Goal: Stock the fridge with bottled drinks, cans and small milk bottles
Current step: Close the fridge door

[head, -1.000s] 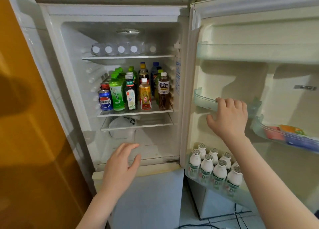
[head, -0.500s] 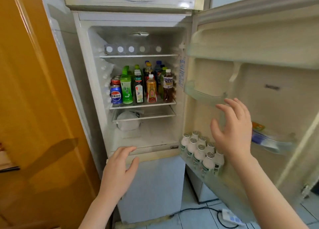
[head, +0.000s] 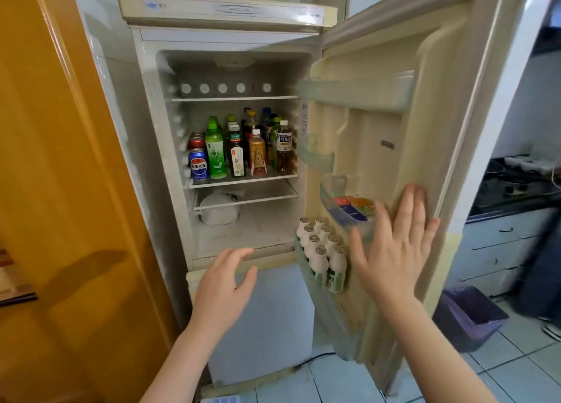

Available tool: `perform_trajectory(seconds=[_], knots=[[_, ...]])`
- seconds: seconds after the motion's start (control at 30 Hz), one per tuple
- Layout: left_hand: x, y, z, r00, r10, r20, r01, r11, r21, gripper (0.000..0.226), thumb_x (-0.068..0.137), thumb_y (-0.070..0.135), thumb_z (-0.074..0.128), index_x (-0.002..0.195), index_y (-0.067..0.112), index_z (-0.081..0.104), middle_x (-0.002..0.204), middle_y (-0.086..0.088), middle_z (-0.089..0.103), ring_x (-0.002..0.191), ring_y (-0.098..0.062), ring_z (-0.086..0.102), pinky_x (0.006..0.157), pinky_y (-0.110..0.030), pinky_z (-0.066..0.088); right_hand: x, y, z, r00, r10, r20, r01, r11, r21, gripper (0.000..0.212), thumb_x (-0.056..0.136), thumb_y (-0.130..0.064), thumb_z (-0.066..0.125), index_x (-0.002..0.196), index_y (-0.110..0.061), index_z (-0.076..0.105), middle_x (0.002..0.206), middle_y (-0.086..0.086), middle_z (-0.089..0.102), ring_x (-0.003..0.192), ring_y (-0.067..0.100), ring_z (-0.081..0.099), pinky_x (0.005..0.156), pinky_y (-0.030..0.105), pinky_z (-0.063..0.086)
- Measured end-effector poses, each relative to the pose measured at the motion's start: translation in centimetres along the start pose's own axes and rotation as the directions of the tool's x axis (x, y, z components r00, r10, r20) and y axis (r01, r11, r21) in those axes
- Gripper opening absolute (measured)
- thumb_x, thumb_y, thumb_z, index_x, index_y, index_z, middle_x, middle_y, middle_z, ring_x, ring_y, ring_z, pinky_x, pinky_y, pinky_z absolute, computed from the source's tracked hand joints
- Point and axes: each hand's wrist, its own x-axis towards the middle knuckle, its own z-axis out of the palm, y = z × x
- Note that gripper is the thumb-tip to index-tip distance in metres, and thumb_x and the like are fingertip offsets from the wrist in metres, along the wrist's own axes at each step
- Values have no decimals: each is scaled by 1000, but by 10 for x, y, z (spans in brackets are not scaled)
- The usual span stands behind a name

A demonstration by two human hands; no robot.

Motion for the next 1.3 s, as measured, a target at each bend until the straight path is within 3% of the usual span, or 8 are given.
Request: perform_trajectory(seconds=[0.13,0.33,0.5,0.67,0.8,1.0,1.13,1.3], knots=[[1,-3,-10,1000,1,-5,-1,1000,-1,34,94,31,52,128,31,51,120,20,49,110,6,45,81,-5,33,-14,-28,-5,995,-96,-23,97,991,93,44,80,-38,54,113,-11,62,149,18,33,140,31,27,117,42,5],[6,-8,-27,999,-4,-48,3,1000,-18,34,94,30,53,127,29,51,120,20,47,110,4,45,91,-16,37,-26,-67,-15,950,-306,-66,303,840,450,25,81,-19,52,101,-12,66,140,8,49,136,21,37,116,32,18],[-1,-23,-37,997,-38,-65,31,995,-92,30,95,32,50,125,33,50,117,23,48,107,8,48,87,-8,35,-16,-76,-15,948,-213,-237,309,791,528,29,83,-10,49,108,-4,62,126,15,54,121,25,47,107,27,29],[-7,-36,-32,995,-94,22,96,964,-250,37,96,40,45,131,47,38,122,38,41,112,17,42,99,-20,38,-14,-84,12,978,-164,126,61,810,583,41,91,-23,43,128,-8,53,133,5,52,123,18,45,103,22,31],[3,-42,-20,982,-163,92,185,920,-344,61,93,44,48,144,46,15,150,20,24,126,4,34,108,-29,33,-9,-96,45,903,-290,316,62,817,573,44,94,-19,50,137,-16,45,139,-4,48,127,12,42,98,17,29],[33,-63,-12,969,-241,-47,194,870,-452,85,77,53,59,128,63,-8,154,21,10,142,-9,19,115,-47,28,17,-120,108,868,-386,312,140,793,593,50,90,-18,55,139,-17,43,141,-2,43,127,15,42,95,24,38],[60,-90,-6,944,-284,-167,208,908,-364,89,83,37,67,139,52,0,147,29,10,137,-1,16,114,-42,28,40,-138,160,883,-369,290,150,807,571,59,85,-20,62,139,-23,40,145,1,35,128,19,38,84,22,36],[106,-128,-4,886,-354,-301,278,923,-267,100,78,39,73,144,42,-2,143,27,12,137,-6,13,114,-43,26,63,-156,222,912,-352,209,175,797,578,64,77,-23,70,134,-27,42,145,5,32,130,22,32,80,31,47]])
